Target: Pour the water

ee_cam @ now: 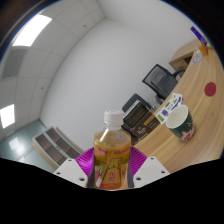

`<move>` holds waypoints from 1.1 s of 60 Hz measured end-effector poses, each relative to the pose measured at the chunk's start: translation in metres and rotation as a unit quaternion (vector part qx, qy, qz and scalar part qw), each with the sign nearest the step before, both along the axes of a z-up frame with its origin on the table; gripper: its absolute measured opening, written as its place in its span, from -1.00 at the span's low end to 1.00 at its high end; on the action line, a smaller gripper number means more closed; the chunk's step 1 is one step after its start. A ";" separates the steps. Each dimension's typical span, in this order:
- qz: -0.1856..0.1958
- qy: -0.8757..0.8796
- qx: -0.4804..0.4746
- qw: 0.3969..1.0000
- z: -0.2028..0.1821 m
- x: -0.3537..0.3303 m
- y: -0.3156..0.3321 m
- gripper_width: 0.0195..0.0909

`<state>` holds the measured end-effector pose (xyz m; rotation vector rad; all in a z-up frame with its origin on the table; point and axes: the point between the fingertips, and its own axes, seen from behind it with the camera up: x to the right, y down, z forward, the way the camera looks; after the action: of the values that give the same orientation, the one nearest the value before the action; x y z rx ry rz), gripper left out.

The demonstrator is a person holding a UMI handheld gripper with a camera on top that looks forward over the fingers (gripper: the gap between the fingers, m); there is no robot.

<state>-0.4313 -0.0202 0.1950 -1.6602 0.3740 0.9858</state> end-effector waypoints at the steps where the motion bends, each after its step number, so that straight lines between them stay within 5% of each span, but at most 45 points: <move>1: -0.001 0.034 -0.012 0.999 0.001 0.000 0.007 -0.27; 7: 0.020 0.245 -0.092 0.965 -0.004 0.021 0.039 -0.27; 30: -0.043 0.522 -0.171 0.835 -0.019 0.083 0.082 -0.27; 39: -0.030 0.512 -0.180 0.839 -0.016 0.071 0.085 -0.27; 48: -0.014 0.352 -0.078 0.933 0.041 0.082 0.072 -0.27; 52: -0.031 0.229 0.020 0.973 0.087 0.128 0.059 -0.26; 60: -0.150 -0.004 0.171 0.974 0.158 0.233 0.050 -0.26; 66: -0.239 -0.147 0.197 0.939 0.159 0.313 0.059 -0.26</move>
<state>-0.1187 0.0389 0.3544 -1.2403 0.3316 0.4046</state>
